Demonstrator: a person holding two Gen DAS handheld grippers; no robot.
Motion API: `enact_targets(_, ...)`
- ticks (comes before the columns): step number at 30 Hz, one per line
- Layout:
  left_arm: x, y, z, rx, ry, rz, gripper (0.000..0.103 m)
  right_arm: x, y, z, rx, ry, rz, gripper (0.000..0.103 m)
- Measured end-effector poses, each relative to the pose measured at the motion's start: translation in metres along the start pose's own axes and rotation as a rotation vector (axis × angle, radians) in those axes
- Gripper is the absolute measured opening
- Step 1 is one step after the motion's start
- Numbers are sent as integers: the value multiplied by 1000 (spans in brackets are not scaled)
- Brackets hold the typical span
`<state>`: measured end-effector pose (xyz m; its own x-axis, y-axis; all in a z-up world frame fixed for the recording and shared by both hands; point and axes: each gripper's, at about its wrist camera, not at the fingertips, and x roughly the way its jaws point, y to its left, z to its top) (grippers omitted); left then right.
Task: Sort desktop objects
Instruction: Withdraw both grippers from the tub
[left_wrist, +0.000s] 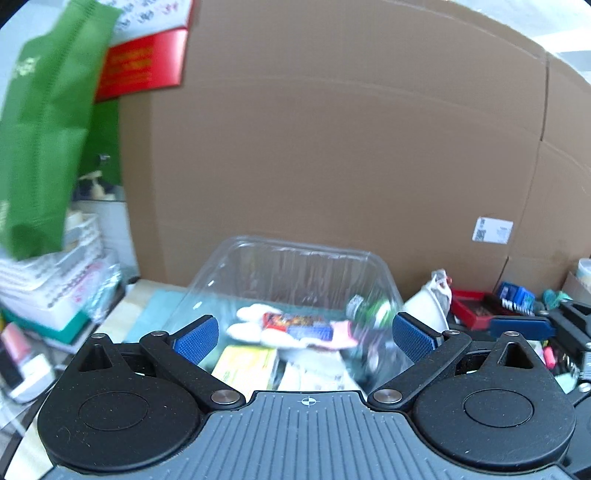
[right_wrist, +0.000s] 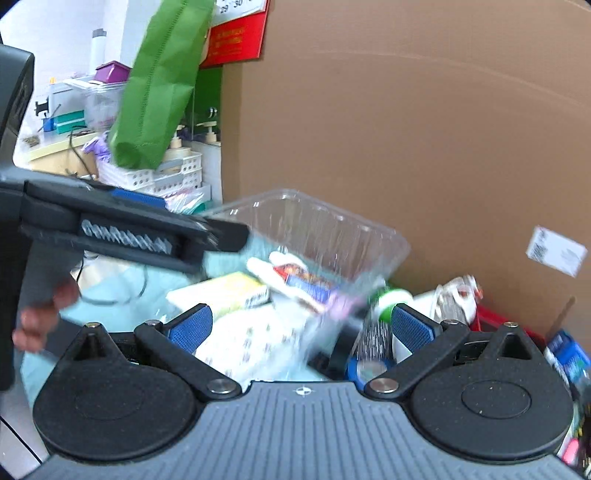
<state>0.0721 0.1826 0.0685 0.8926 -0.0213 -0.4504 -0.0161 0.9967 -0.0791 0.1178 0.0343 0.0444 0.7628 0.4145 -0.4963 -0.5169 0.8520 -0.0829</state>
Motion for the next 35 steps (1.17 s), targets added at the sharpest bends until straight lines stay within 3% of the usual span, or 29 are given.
enact_targets(5,-32,10,-21,-10,34,37,103,-33,10,-32,20,2,-55,103)
enact_targets(9,-54,9,-39,-9,73,60,103,-49,19,-45,58,15,-42,103)
enact_targets(17,-81,-1,-62,22,119,37,103,-71,39,-58,64,31,-51,103)
enact_targets(35,-82,-11,-68,50,138,-18,103,-75,57,-65,32,41,-72,103)
